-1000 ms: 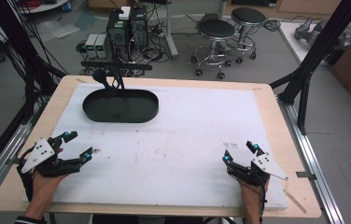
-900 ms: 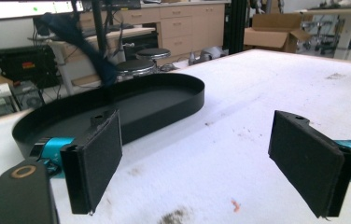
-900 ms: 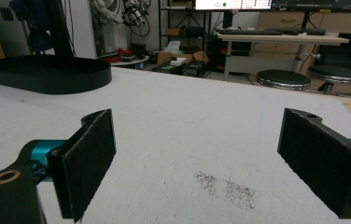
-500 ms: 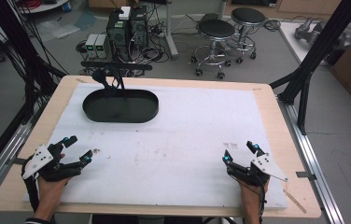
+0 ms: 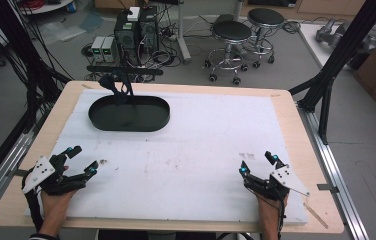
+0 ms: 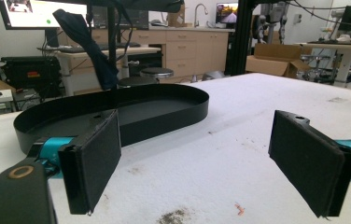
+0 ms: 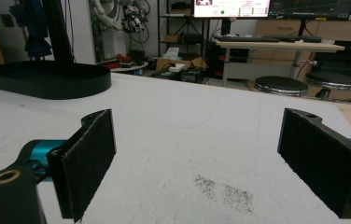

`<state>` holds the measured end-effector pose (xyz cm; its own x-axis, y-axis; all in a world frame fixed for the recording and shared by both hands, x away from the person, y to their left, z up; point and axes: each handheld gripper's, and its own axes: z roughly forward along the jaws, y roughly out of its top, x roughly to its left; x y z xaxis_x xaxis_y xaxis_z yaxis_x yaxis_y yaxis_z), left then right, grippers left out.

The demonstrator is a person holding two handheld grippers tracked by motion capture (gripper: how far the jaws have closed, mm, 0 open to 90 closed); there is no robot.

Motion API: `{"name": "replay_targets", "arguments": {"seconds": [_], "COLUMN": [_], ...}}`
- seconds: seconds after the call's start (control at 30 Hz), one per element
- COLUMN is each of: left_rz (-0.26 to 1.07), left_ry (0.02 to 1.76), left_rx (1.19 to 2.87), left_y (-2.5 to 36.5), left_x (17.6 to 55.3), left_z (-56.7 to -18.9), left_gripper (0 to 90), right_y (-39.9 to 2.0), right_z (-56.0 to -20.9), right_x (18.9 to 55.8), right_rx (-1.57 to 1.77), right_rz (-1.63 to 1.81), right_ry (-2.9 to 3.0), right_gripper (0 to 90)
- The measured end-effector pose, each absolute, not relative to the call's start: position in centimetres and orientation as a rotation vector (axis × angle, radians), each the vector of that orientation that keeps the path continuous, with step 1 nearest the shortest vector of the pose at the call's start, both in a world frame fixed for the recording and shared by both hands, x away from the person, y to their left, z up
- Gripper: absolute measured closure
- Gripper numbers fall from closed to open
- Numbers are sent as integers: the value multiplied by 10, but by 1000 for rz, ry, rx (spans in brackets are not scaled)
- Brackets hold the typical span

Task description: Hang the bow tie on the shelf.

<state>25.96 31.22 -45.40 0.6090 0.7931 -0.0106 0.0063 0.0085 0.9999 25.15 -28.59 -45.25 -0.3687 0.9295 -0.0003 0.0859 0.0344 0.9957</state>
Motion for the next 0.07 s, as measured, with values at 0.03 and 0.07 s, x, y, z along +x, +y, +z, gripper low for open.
{"name": "replay_targets", "arguments": {"seconds": [0.03,0.07], "left_rz": [708,709], "left_ry": [723,725], "left_rx": [1447,1443], "left_y": [312,312], "left_x": [260,260], "left_z": [-454,-454], "left_gripper": [173,174], "right_y": [-286,-286], "right_z": [-453,-452], "right_x": [252,251], "right_rx": [1059,1060], "right_rz": [1424,1426], "right_ry": [1559,1558], "right_gripper": [104,104]}}
